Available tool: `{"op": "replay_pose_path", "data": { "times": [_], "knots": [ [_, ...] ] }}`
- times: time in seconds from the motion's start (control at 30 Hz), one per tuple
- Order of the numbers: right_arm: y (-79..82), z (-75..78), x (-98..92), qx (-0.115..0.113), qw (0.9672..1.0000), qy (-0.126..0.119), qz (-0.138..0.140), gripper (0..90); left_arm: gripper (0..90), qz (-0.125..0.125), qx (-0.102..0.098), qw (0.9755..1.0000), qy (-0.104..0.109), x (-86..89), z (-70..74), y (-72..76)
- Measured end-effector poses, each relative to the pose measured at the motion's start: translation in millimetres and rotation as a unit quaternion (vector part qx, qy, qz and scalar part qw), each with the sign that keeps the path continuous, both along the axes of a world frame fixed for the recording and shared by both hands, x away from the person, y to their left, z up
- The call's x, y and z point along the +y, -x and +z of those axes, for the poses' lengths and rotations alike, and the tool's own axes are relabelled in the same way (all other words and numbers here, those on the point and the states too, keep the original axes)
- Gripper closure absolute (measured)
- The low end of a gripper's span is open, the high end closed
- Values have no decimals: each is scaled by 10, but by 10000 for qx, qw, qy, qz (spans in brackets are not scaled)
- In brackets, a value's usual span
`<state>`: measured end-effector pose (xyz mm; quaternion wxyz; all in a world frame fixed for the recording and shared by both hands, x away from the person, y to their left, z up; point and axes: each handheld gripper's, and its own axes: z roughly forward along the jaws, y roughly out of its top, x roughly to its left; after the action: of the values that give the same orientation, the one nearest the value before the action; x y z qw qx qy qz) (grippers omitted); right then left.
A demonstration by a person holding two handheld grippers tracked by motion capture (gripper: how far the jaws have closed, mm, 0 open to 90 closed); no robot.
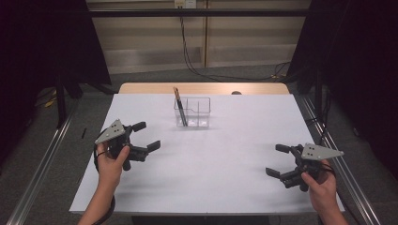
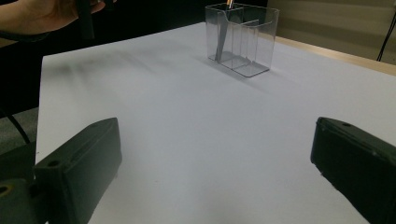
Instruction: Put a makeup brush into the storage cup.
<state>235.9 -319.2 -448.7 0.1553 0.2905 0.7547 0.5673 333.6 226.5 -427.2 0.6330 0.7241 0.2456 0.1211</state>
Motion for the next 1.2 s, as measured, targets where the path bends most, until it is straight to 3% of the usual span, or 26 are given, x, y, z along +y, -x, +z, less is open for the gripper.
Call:
{"op": "replay_pose_path", "data": {
  "times": [0.57, 1.2],
  "knots": [
    [2, 7, -9, -20, 10000, -10, -10, 20, 0, 69, -61, 9999, -128, 191, -29, 117],
    [-3, 4, -12, -27, 10000, -33, -12, 20, 0, 61, 46, 9997, -235, 287, -70, 203]
  ]
}}
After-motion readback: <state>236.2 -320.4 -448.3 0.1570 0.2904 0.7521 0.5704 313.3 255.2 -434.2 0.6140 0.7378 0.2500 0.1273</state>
